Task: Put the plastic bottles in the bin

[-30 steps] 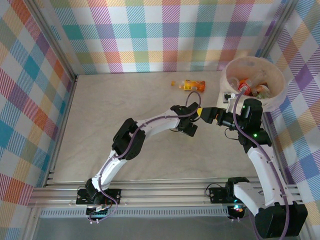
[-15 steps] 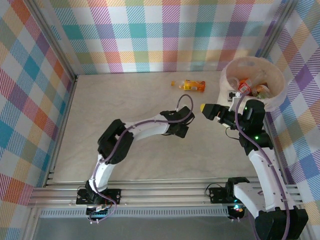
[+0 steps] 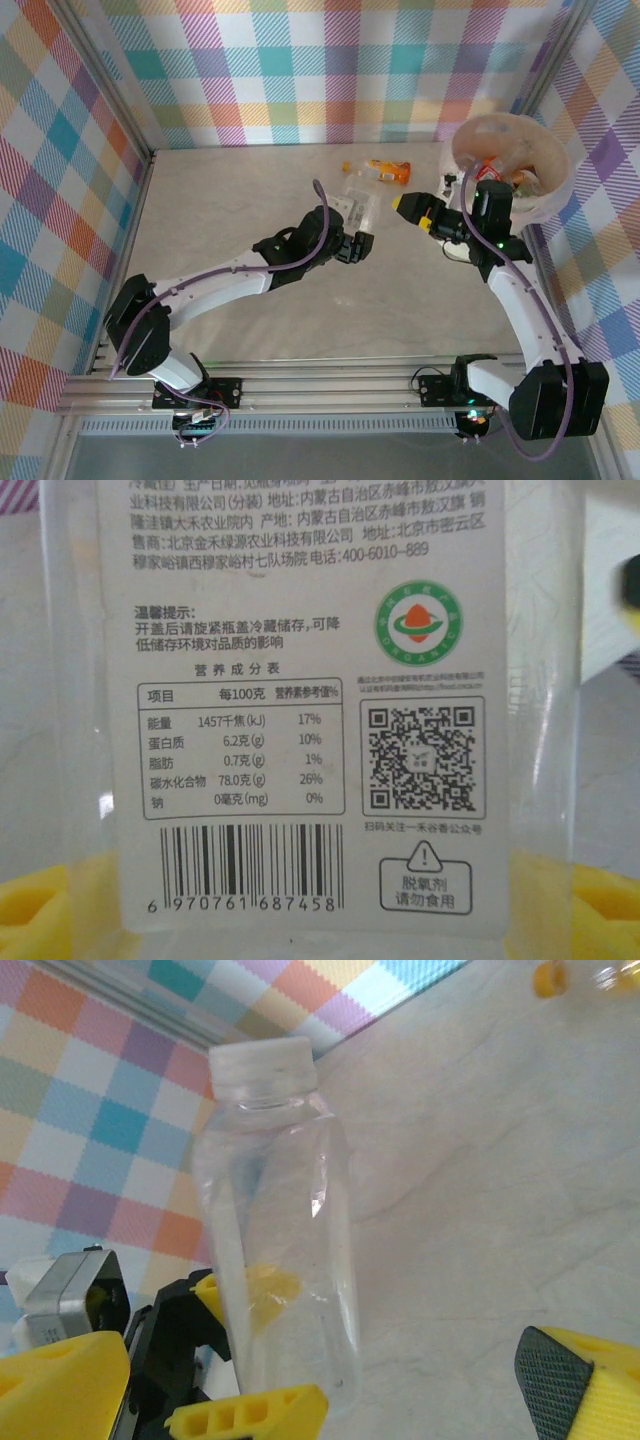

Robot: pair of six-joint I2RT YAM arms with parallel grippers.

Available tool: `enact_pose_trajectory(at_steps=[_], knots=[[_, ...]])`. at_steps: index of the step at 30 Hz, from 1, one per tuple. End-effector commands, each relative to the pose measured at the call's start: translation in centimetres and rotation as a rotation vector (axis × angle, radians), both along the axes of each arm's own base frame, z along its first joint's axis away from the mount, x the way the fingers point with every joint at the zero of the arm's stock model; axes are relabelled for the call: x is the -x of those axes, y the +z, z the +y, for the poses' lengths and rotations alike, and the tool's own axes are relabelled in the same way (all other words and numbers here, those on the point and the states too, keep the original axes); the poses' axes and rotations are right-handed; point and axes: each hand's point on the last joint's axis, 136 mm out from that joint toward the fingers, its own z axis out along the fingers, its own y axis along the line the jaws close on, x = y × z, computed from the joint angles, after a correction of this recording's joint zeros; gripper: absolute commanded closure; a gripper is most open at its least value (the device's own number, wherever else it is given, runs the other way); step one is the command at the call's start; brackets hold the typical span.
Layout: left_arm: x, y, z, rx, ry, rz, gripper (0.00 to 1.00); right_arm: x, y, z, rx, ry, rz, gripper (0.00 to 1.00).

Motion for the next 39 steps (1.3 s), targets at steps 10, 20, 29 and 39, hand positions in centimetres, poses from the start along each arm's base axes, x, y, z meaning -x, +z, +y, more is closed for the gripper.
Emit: enact_pose_trajectory(at_steps=[10, 20, 29, 39], knots=[[3.5, 4.4, -4.2, 0.056, -0.241, -0.123, 0.28, -0.2, 3.5, 3.0, -0.052, 0.115, -0.098, 0.00], [3.9, 5.2, -5.2, 0.029, -0.249, -0.150, 0.30, -1.2, 2.9, 3.6, 0.027, 0.066, -0.103, 0.28], [3.1, 5.1, -4.6, -0.010, -0.187, -0.132, 0.27, -0.9, 3.6, 3.5, 0.057, 0.073, -0.111, 0.60], [3.6, 8.3, -2.7, 0.062, -0.140, -0.170, 0.00, -2.4, 6.0, 2.8, 0.140, 0.032, -0.157, 0.67]])
